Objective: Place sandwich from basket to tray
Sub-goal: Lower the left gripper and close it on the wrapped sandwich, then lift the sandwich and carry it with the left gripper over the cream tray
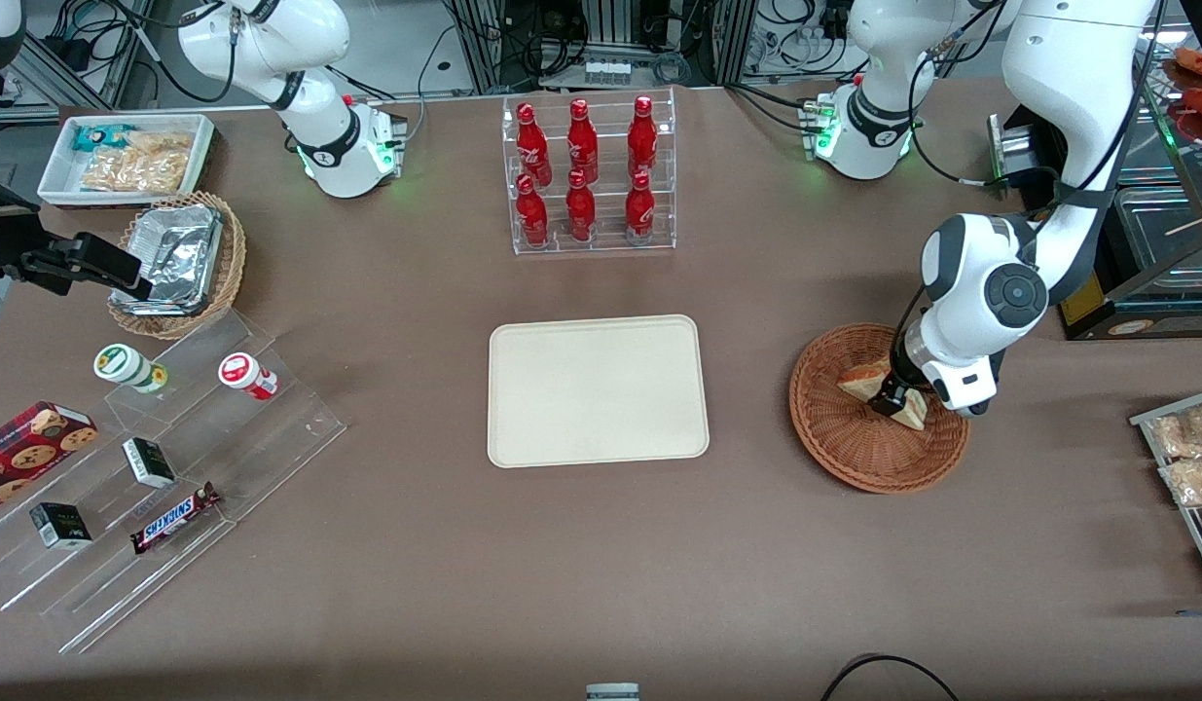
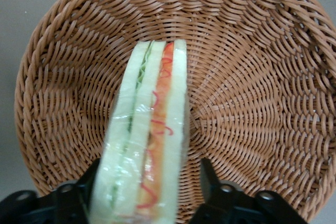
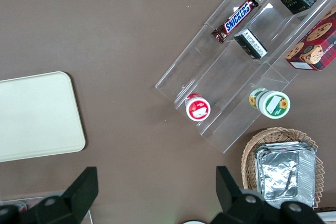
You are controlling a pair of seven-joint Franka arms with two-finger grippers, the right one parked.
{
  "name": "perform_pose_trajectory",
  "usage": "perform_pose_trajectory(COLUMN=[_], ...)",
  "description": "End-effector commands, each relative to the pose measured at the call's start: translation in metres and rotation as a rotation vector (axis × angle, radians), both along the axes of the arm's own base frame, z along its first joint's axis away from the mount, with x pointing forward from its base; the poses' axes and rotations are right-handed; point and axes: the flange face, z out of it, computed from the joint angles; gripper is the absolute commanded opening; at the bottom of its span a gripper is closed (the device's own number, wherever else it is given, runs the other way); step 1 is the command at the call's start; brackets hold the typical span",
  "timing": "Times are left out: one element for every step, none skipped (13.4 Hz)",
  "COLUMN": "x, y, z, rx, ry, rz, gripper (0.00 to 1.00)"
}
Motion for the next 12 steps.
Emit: perform_pose_trajectory(x=[0.003,0.003,0.002,0.002,0.004,0.008,0.013,0.018,0.022,0.021,0.018,0.011], y=[0.002,0.003,0.004,0.004,0.004,-0.001,-0.016,-0.044,-0.069,-0.110,-0.149,-0.192], z=[0.010,0.019,0.029,0.049,0.073,0.100,0.133,0.167,0.194,0.211,0.220,0.221], rx=[0.016,0.023,0.034,0.061,0.096,0.128,0.146,0.156,0.156,0.149,0.137,0.121], ry=[-0.029,-0.024,-0.010,-0.002,0.015,0.052,0.099,0.125,0.133,0.119,0.094,0.081], rz=[0.003,0.003,-0.001,-0.017,-0.038,-0.056,-0.082,-0.125,-0.162,-0.227,-0.289,-0.362], gripper=[0.10,0.08,0.07,0.06,0.05,0.05,0.05,0.06,0.06,0.06,0.06,0.06])
